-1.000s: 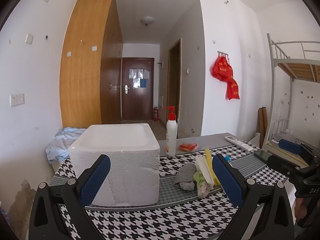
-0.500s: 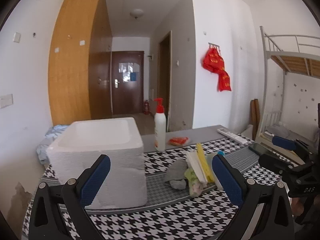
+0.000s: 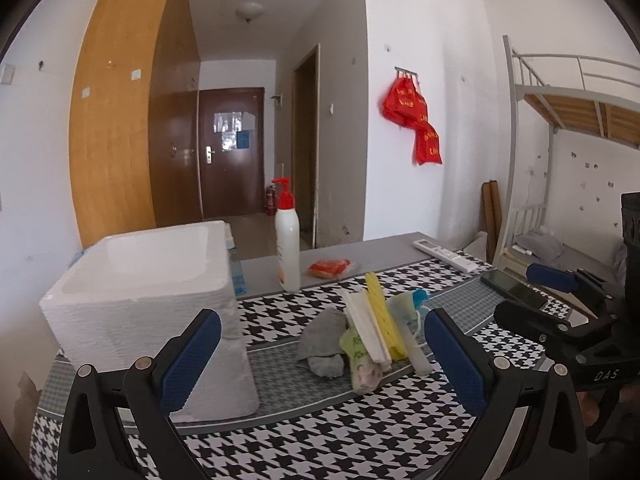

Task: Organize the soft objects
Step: 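Move the left tool toward the green floral plastic pack in the pile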

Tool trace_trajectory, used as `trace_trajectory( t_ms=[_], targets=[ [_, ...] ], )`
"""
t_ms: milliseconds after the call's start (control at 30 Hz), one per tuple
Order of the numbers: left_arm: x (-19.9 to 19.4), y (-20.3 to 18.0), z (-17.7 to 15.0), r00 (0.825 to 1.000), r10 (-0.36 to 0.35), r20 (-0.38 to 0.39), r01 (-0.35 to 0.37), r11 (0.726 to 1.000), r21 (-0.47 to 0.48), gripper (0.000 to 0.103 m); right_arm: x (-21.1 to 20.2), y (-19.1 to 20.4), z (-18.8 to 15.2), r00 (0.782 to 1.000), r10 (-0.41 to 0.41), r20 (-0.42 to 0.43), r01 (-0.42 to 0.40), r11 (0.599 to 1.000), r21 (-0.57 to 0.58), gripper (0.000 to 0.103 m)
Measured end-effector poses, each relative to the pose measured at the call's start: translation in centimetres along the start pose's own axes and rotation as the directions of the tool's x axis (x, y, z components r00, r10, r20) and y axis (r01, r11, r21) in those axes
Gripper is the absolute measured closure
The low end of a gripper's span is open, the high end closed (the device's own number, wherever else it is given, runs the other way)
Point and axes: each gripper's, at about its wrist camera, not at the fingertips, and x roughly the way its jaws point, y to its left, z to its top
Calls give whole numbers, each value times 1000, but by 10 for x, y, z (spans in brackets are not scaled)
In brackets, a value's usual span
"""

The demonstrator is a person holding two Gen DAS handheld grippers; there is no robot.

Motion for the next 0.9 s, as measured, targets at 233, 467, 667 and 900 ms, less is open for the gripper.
trace_trajectory(
  t_ms=[233, 467, 667, 900],
  targets=[
    [17, -7, -1, 999, -19, -30, 20, 1000, 11, 1, 9, -10, -1, 1000, -12, -27, 12, 1000, 12, 1],
    [31, -15, -3, 998, -37, -57, 37, 999, 13, 1, 18, -17, -4, 999, -23, -46, 24, 1000, 18, 1],
    [46, -20, -4, 995, -41, -92, 43, 999, 19, 1, 25, -24, -5, 997, -30, -67, 32, 999, 28, 1],
    [60, -25, -4, 991, -48, -125, 52, 998, 28, 1, 34, -30, -6, 995, -33, -98, 36, 999, 30, 1]
  ],
)
